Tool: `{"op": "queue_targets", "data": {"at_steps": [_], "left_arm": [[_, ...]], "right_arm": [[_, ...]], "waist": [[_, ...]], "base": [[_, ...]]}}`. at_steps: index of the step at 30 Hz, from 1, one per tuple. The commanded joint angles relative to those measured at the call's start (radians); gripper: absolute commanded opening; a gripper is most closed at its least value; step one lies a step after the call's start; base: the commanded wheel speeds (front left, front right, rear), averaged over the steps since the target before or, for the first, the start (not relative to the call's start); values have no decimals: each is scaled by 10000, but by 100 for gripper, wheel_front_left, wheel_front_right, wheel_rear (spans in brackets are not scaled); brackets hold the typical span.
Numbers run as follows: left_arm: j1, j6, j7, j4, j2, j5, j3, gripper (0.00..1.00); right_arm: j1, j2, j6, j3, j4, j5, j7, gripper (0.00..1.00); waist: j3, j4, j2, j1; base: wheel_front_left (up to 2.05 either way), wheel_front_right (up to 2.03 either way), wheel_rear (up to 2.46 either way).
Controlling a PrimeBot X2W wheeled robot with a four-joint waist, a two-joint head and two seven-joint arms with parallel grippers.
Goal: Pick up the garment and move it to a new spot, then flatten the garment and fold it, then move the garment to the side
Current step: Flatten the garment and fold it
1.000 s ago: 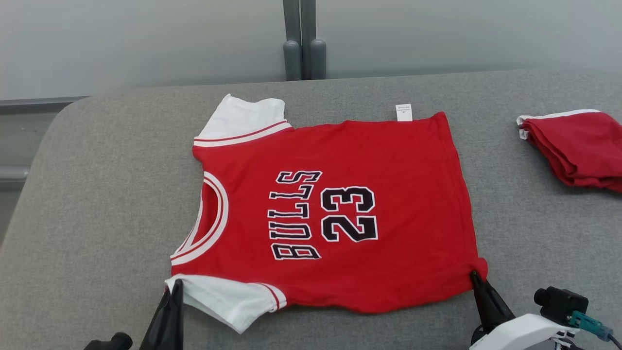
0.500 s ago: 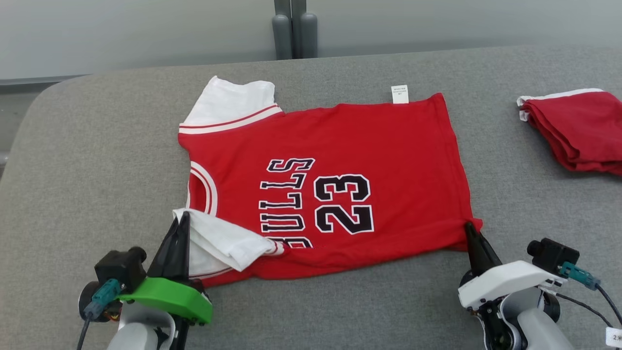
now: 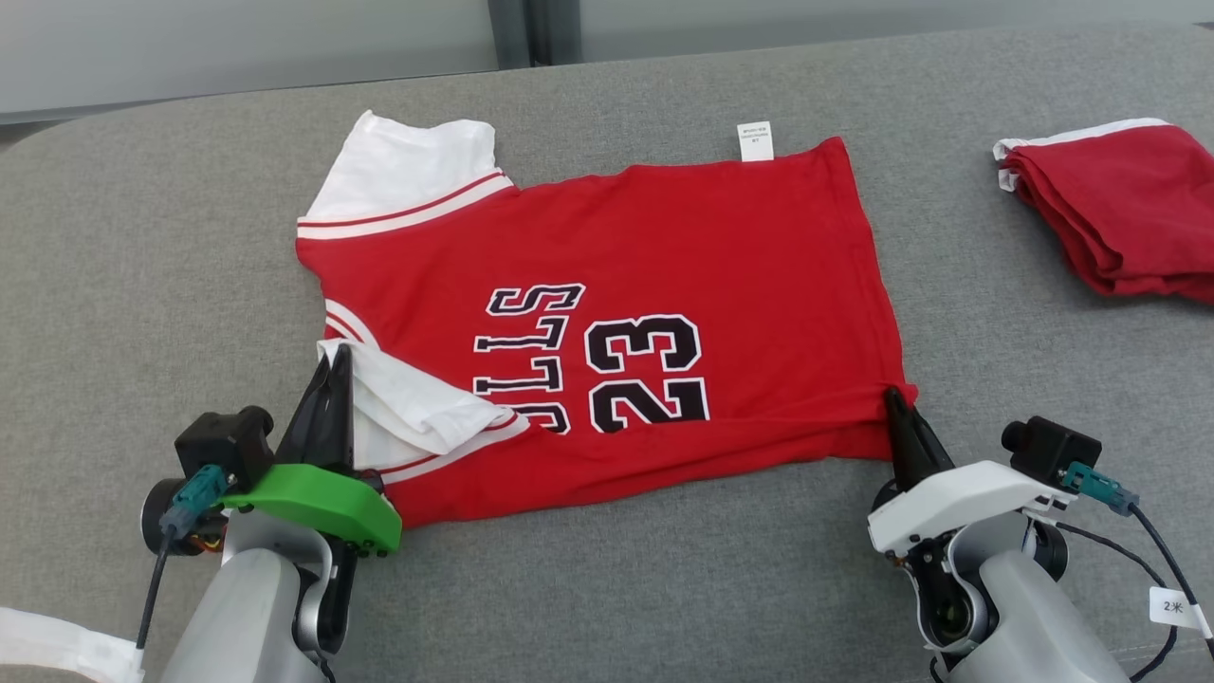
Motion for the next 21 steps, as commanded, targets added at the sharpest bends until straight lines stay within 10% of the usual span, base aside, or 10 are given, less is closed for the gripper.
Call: {"op": "queue_targets", "data": {"at_steps": [1,7,10,11,12,14,21], "left_arm": [[-282,-61,-60,167,-20,42,55,0],[-876,-122,-76,951,-177,158,163,0],[-1103,-105,-80,1244,-248,230,289,0],[-1189,-95,-79,1363,-286,262,333,0],[-1252,-93,-81,1425,-303,306,374,7],[-1380,-97,-82,1427,-373,420,495,100],[-935,-286,-83,923,-621,696,881,100]], "right_arm": [[-164,-14,4,40,52,11,-85,0],[-402,11,4,86,214,102,-191,2],[-499,17,4,111,321,140,-233,44],[-540,20,4,138,338,171,-258,86],[-569,21,4,156,341,208,-278,100],[-615,23,4,199,260,275,-319,100],[-529,25,4,115,-457,648,-444,100]], "waist": [[36,-27,0,0],[118,-73,0,0],[143,-73,0,0],[146,-73,0,0],[144,-73,0,0],[140,-78,0,0],[-4,-30,0,0]], "base": [[0,0,0],[0,0,0],[0,0,0],[0,0,0],[0,0,0],[0,0,0],[0,0,0]]}}
